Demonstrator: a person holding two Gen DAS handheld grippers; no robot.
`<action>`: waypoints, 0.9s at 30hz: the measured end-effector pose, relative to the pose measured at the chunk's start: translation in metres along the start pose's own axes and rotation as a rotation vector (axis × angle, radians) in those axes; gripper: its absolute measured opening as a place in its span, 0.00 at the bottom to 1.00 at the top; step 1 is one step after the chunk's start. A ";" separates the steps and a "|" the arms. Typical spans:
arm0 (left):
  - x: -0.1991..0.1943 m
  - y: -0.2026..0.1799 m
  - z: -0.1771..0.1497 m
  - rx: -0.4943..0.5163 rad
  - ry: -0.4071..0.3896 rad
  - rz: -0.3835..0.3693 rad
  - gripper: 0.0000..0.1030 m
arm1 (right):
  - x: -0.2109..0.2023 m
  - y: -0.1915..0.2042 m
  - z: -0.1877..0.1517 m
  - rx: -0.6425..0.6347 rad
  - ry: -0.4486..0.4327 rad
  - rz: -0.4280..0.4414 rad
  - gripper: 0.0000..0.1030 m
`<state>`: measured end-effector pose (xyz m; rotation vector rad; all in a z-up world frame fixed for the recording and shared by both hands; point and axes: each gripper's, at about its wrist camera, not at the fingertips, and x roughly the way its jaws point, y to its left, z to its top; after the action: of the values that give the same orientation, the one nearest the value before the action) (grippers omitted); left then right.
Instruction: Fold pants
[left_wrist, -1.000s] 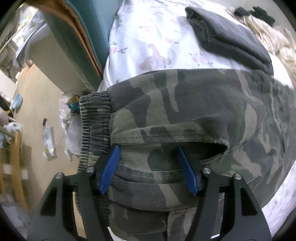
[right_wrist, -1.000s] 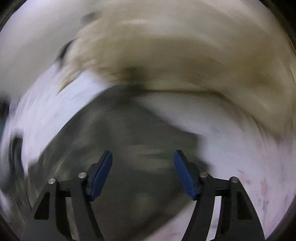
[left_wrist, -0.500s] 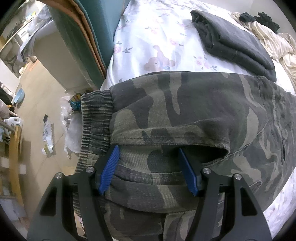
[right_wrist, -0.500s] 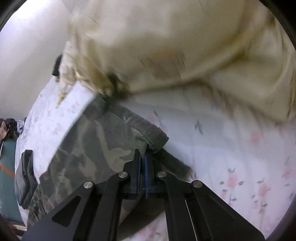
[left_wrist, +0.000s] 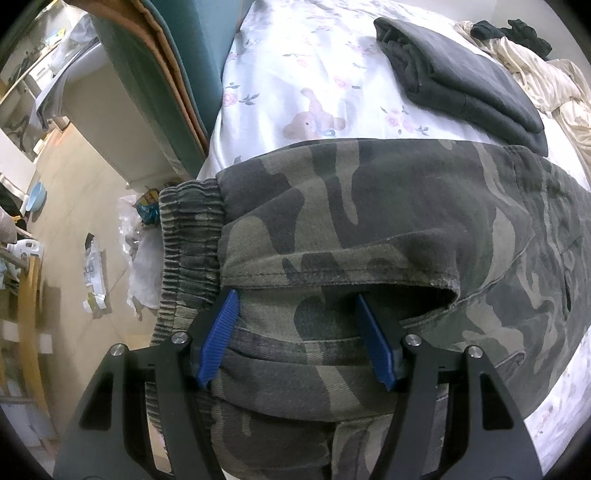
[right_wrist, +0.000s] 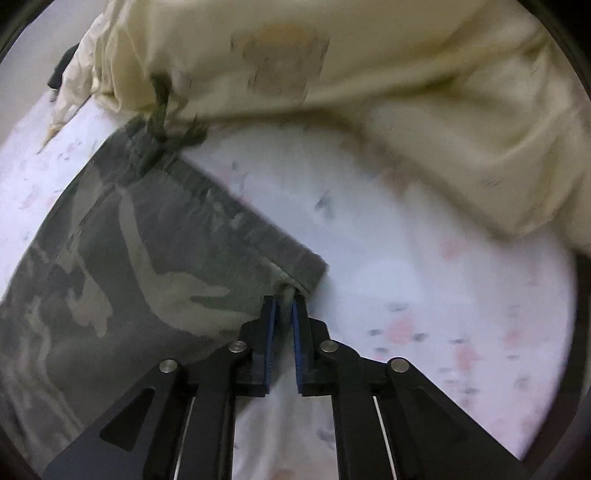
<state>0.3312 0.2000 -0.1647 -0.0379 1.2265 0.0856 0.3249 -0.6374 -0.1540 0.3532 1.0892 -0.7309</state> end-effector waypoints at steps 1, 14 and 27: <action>0.000 0.000 0.000 0.000 0.000 0.002 0.60 | -0.011 0.004 -0.001 0.003 -0.046 0.009 0.13; -0.001 -0.008 -0.003 0.030 -0.001 0.020 0.60 | -0.001 0.113 -0.072 -0.373 0.045 0.485 0.04; -0.030 -0.022 -0.003 0.036 -0.015 0.033 0.60 | -0.026 0.045 -0.032 -0.172 -0.036 0.235 0.09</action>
<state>0.3206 0.1761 -0.1377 0.0140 1.2139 0.0922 0.3277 -0.5770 -0.1490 0.3134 1.0479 -0.4300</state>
